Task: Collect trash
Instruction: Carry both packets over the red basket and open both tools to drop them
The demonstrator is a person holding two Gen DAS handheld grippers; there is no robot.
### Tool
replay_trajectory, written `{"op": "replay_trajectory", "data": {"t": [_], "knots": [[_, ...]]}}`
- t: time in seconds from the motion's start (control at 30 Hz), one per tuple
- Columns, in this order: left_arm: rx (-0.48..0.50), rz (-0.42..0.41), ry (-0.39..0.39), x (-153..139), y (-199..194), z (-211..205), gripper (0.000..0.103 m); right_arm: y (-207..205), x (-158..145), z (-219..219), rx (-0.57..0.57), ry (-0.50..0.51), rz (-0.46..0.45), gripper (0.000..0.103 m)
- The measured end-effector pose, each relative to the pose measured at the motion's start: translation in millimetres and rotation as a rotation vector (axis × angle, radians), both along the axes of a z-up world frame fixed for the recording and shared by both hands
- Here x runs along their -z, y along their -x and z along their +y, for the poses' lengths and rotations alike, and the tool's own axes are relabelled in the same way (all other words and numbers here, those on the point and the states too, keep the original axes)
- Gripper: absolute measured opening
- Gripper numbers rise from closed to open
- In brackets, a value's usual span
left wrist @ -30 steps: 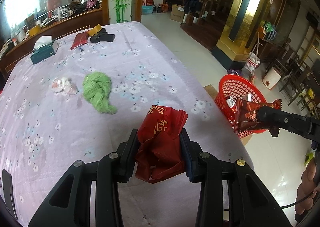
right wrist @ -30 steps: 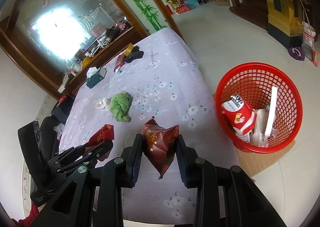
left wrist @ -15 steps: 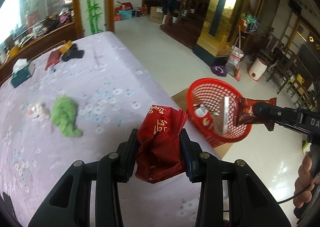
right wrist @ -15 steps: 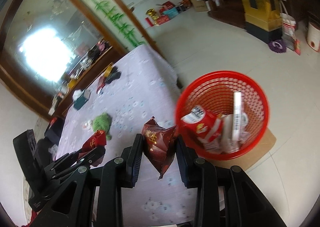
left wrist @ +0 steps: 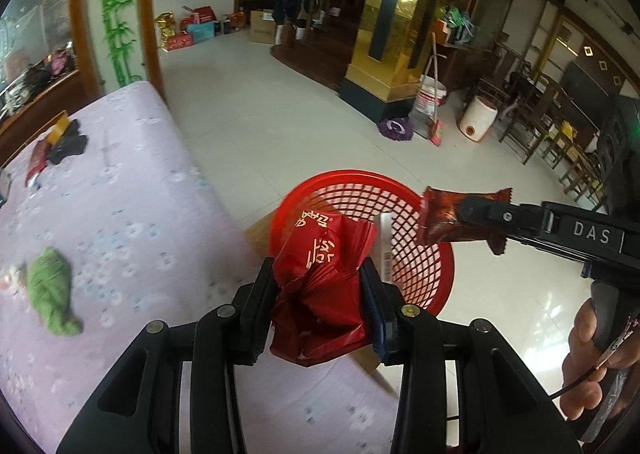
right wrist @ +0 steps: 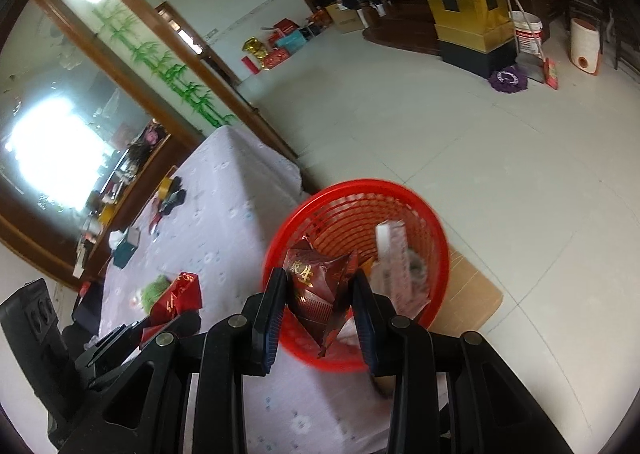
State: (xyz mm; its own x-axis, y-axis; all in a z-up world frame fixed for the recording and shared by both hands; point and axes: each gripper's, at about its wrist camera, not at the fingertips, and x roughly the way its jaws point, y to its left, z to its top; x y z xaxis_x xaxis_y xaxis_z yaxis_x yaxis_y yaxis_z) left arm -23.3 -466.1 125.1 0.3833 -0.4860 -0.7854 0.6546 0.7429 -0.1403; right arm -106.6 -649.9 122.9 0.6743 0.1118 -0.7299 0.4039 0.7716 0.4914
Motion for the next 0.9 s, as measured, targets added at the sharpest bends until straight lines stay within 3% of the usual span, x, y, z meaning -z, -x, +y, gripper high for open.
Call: {"op": "replay_trajectory", "data": {"t": [0.33,0.4,0.5,0.57,0.73,0.9], "knots": [[0.029,0.023,-0.019,17.5,-11.2,-40.8,0.039,-25.1,8.0,-26.4,0.008,0.007,0.017,0.035],[0.031,0.019,-0.020,18.5,-11.5,-44.4,0.044,-30.1,9.9,-29.1,0.007,0.005,0.023,0.037],[0.019,0.003,-0.029,17.8,-9.9,-46.3,0.061,-31.7,11.6,-32.4,0.018,0.009,0.030,0.044],[0.015,-0.009,-0.034,16.0,-9.0,-45.9,0.062,-30.3,10.8,-34.4,0.026,0.005,0.023,0.049],[-0.027,-0.058,-0.058,8.8,-6.8,-35.3,0.070,-23.4,2.7,-34.0,0.035,0.029,0.012,0.049],[-0.070,-0.098,-0.075,0.7,-4.4,-17.8,0.071,-12.4,-1.5,-27.9,0.039,0.024,0.007,0.049]]}}
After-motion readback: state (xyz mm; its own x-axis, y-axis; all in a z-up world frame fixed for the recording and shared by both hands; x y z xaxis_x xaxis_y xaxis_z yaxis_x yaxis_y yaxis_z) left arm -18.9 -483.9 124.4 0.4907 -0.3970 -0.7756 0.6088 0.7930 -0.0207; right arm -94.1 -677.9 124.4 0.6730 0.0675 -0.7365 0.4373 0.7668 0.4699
